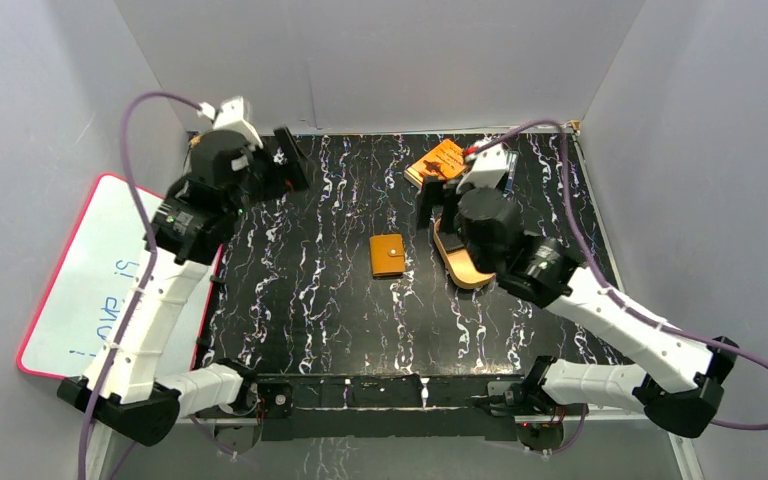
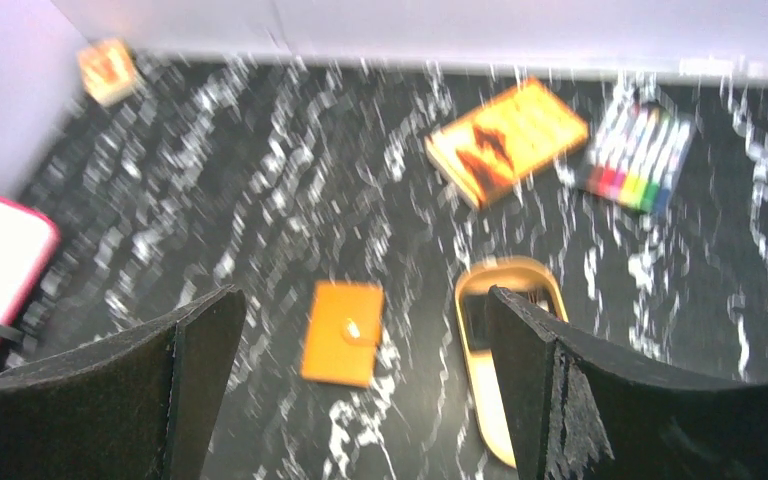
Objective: Put the credit cards into the card holder
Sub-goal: Reset both arms
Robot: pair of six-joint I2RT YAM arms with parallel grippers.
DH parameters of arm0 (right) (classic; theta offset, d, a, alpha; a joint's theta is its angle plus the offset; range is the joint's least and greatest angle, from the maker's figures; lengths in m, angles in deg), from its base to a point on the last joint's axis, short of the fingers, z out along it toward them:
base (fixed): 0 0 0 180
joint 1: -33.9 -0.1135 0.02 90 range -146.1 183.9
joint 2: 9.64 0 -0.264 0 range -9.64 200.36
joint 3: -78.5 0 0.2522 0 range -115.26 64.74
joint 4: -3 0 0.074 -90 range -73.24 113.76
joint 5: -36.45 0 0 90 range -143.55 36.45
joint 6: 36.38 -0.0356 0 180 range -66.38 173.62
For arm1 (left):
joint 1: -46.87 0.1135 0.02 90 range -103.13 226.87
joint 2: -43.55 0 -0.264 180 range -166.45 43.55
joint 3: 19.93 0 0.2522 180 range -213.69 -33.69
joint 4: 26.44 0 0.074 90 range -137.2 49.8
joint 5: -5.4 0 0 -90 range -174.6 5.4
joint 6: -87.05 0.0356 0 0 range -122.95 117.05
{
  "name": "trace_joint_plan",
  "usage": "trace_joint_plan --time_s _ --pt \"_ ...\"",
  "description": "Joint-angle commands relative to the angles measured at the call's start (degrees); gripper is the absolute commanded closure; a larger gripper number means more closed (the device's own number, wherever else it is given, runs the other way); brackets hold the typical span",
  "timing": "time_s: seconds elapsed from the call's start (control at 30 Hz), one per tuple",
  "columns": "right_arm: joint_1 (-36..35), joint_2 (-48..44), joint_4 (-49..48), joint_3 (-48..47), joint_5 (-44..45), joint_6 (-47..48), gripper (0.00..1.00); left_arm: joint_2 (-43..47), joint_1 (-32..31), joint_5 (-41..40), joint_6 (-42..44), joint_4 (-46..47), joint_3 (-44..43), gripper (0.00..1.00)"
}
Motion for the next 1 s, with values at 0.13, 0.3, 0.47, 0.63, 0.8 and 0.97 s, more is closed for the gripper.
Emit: trace_joint_plan --time_s 0.13,0.3,0.47,0.63,0.8,0.97 --pt "0.1 -1.0 -4.4 -25.6 -6.6 15.8 0.01 -3.5 -0.1 -1.2 6.7 -0.3 -18.6 0.08" --pt "0.1 6.5 -2.0 -34.8 -4.5 22.5 0.02 -0.9 -0.1 -0.3 13.8 13.0 -13.7 0.07" --pt "0.0 12.4 -10.0 -38.7 9.9 32.2 0.02 -0.2 -0.1 -1.0 13.9 19.0 -16.9 0.07" --pt "0.0 1.9 -33.1 -23.2 7.7 41.4 0.01 0.7 -0.1 -1.8 12.4 16.0 -19.7 0.08" --pt "0.0 -5.1 -22.4 -19.9 1.9 36.4 0.01 5.2 -1.3 -8.5 11.6 14.6 -14.3 0.08" --pt "0.0 -6.0 -8.3 -25.0 5.8 28.6 0.01 7.5 -2.7 -12.9 10.9 10.9 -12.2 0.07"
